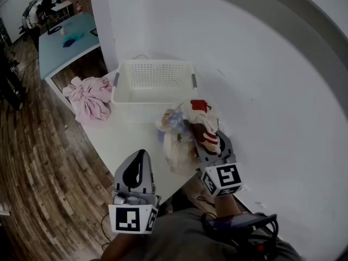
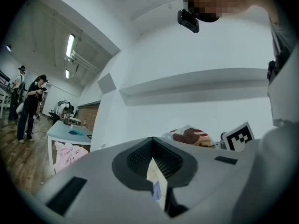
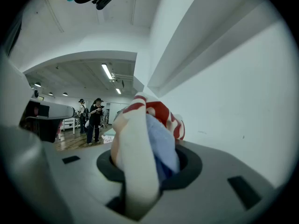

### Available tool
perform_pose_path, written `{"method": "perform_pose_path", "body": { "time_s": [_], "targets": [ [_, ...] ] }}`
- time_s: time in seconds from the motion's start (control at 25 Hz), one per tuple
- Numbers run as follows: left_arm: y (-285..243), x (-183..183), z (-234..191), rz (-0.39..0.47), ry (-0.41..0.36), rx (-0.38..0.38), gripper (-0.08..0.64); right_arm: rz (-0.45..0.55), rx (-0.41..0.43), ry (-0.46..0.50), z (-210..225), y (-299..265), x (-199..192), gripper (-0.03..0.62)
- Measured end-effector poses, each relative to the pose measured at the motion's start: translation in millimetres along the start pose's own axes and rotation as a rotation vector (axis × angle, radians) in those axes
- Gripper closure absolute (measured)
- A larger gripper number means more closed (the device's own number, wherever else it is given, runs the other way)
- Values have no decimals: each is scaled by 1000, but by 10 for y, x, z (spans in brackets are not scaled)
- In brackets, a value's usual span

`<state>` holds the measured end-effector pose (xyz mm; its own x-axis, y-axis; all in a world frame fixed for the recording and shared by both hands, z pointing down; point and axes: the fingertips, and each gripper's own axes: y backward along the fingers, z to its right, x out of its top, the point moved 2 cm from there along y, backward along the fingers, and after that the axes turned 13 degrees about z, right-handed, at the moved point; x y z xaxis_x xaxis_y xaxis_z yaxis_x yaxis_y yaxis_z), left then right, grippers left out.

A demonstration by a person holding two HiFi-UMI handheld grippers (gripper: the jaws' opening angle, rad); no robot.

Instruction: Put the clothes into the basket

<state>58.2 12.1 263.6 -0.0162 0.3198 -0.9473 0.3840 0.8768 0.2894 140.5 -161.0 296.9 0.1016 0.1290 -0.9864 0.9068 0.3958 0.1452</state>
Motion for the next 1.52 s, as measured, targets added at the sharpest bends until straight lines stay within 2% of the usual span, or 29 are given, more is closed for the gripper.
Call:
{"method": "perform_pose_path", "body": {
  "time_s": [0.24,0.48,0.76,0.92,1.08,1.2,1.28,1.36,1.52],
  "targets": [
    [35,85,-19,33,-22,22,552,62,22,2,-13,-93,217,440],
    [-212,228,-171,58,-47,57,552,119,58,11,53,-544,510,440],
    [-423,329,-436,90,-84,141,552,194,101,26,146,-1082,798,440],
    [-568,311,-573,82,-92,189,552,202,135,36,204,-1390,850,440],
    [-704,197,-692,44,-87,244,552,143,171,16,282,-1677,652,437],
    [-801,26,-809,2,-78,283,552,46,195,17,321,-1908,318,421],
    [-862,-104,-875,-20,-69,303,552,-55,215,19,340,-2061,37,369],
    [-908,-219,-907,-42,-59,313,552,-153,245,-1,354,-2165,-194,246],
    [-988,-369,-909,-67,-47,313,552,-226,254,7,444,-2206,-425,229]
  ]
}}
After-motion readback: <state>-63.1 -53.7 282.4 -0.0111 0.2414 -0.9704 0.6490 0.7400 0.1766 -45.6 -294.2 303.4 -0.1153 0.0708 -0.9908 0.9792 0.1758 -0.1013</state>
